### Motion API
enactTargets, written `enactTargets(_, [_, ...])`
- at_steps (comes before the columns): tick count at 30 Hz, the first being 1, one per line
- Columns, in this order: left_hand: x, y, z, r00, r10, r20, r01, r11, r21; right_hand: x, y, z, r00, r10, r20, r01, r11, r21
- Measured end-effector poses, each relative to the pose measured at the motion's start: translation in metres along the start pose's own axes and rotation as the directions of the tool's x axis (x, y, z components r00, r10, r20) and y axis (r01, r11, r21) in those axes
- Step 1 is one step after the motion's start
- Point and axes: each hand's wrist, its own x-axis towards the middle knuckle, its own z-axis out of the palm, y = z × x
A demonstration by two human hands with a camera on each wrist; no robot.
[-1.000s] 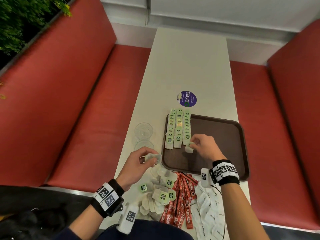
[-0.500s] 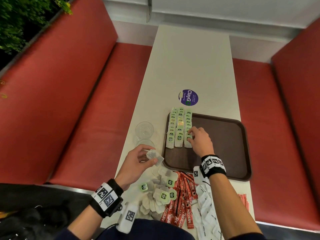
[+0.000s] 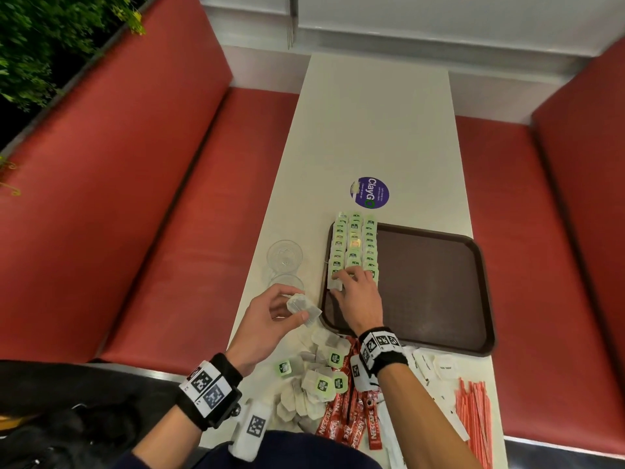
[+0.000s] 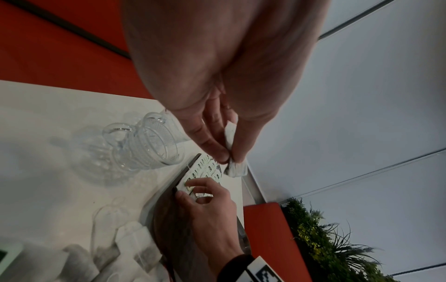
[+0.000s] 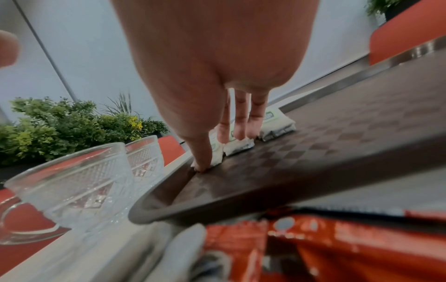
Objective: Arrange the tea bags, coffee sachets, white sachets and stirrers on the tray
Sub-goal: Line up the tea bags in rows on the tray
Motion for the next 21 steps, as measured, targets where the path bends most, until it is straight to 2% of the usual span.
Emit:
enactTargets(13, [0.0,-0.005,-0.001,1.0,-0.015,-0.004,0.015,1.0,0.007,-0.004,0.006,-0.003,0.998,0.055,-0.021,-0.053,0.997,0.047])
enactTargets(15, [0.0,-0.004,0.0,1.0,-0.015,0.003,0.015,1.0,0.014,-0.006,0.009,-0.009,0.988,0.135,-0.076,-0.125,0.983,0.132])
enactTargets(17, [0.0,-0.004,-0.001,1.0,-0.019,0.0,0.019,1.0,0.009,-0.006,0.016,-0.017,0.949,0.278,-0.147,-0.245,0.946,0.211])
enactTargets(19, [0.001,-0.005,-0.002,1.0,-0.019,-0.008,0.019,1.0,-0.001,-0.005,0.024,-0.022,0.92,0.368,-0.137,-0.328,0.911,0.249])
enactTargets(21, [0.003,-0.005,-0.002,1.0,-0.006,-0.009,0.006,1.0,-0.005,-0.006,0.028,-0.025,0.921,0.384,-0.072,-0.352,0.896,0.271])
